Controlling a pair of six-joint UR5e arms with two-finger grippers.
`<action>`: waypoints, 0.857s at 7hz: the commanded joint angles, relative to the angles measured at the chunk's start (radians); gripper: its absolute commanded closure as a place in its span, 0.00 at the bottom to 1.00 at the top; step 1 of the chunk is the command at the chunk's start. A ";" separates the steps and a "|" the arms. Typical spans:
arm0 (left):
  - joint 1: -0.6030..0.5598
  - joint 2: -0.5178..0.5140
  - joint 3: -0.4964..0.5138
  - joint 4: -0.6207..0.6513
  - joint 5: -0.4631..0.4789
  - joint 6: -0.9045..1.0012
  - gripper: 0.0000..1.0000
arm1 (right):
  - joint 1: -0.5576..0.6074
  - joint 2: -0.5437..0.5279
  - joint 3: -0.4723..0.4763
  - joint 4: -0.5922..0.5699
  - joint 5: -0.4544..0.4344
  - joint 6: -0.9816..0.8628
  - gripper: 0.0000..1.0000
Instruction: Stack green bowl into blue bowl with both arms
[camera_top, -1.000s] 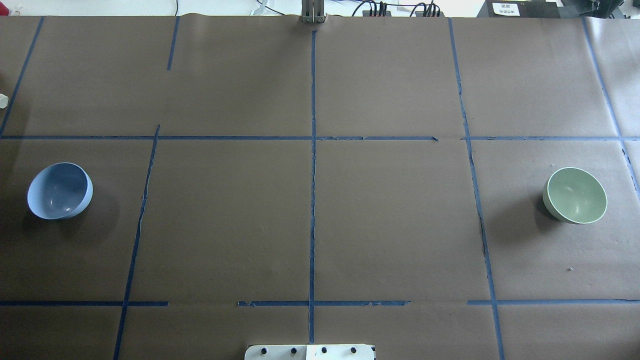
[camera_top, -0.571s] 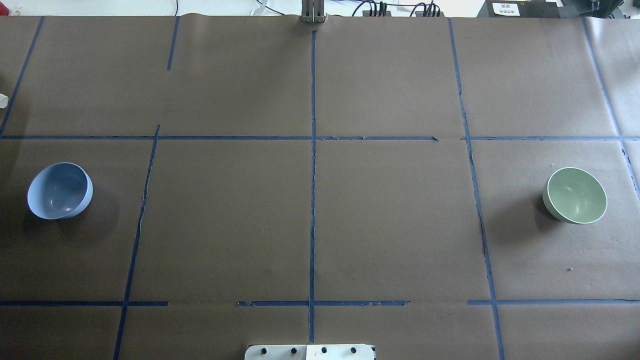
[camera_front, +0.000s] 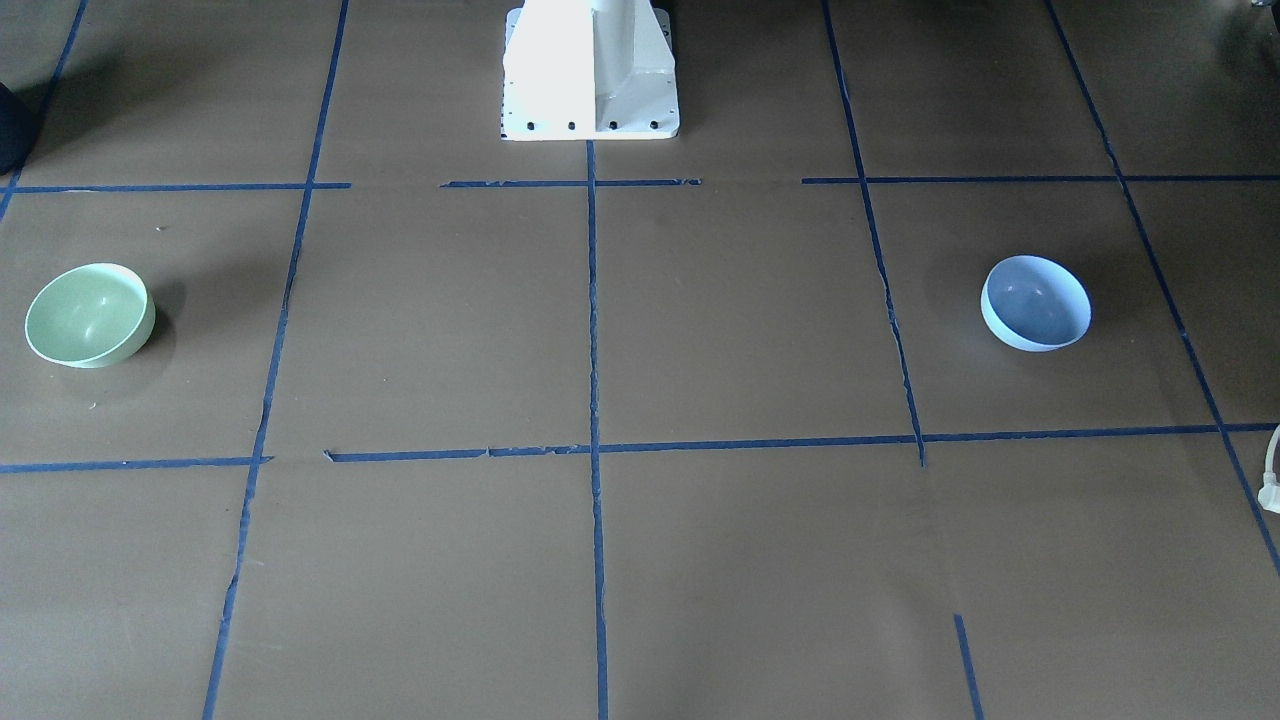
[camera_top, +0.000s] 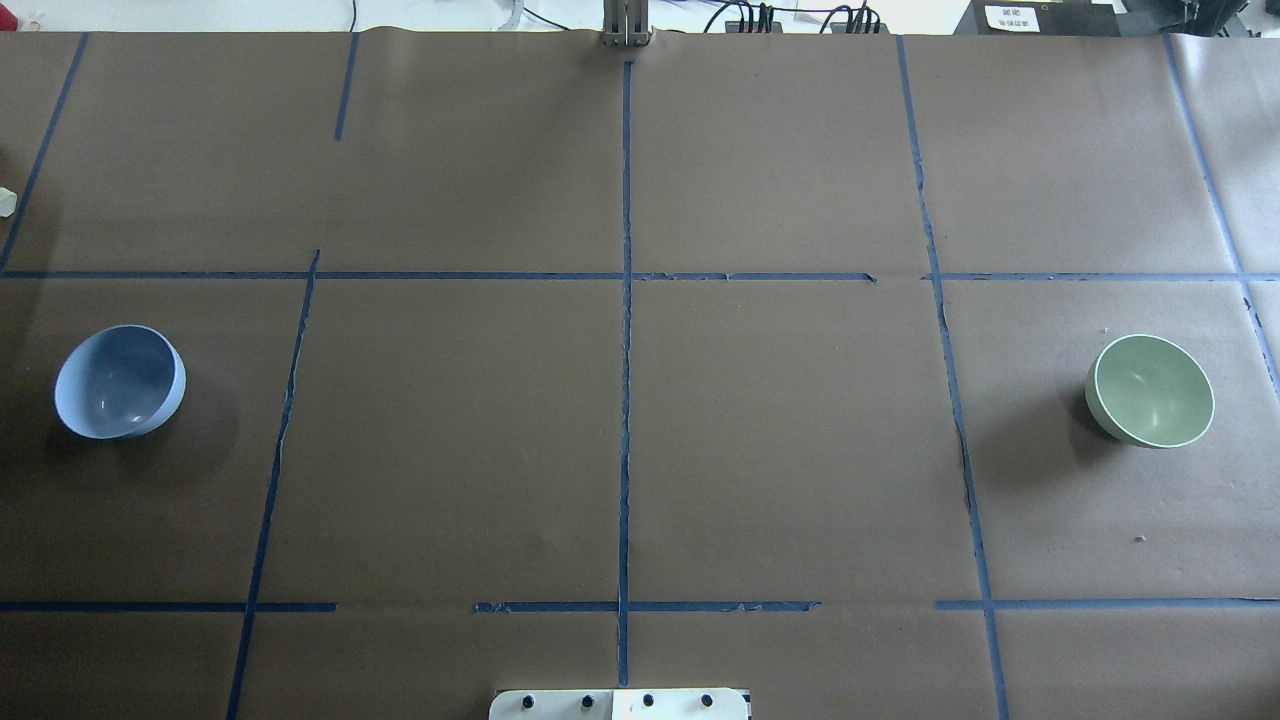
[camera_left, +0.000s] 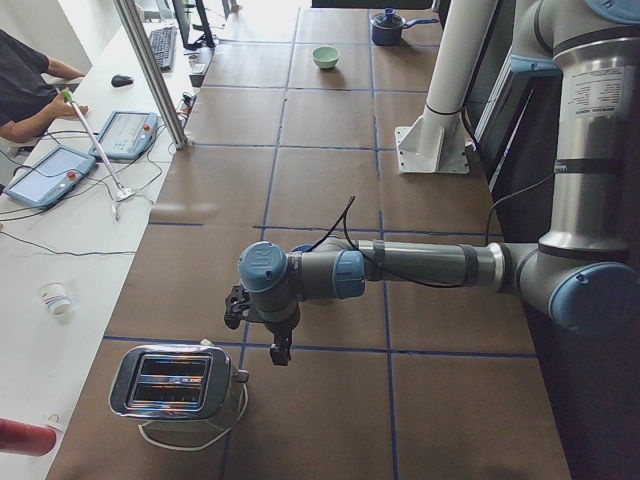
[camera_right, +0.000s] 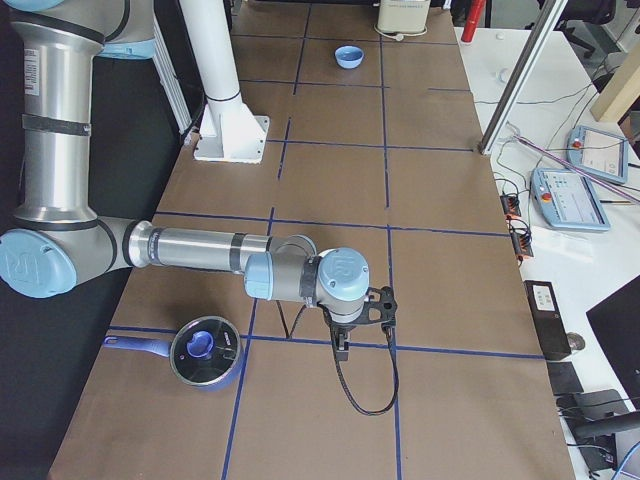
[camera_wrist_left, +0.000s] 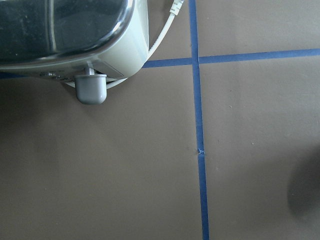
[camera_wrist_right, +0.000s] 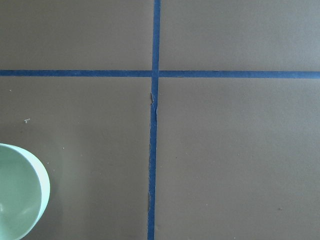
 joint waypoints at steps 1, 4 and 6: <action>0.000 0.000 -0.001 0.000 0.001 0.000 0.00 | 0.001 -0.002 0.006 0.000 0.000 0.000 0.00; 0.003 -0.012 -0.030 0.000 -0.003 0.000 0.00 | 0.001 -0.002 0.025 0.000 0.000 0.002 0.00; 0.015 -0.023 -0.050 -0.006 -0.016 -0.022 0.00 | 0.001 0.014 0.026 0.000 0.001 0.003 0.00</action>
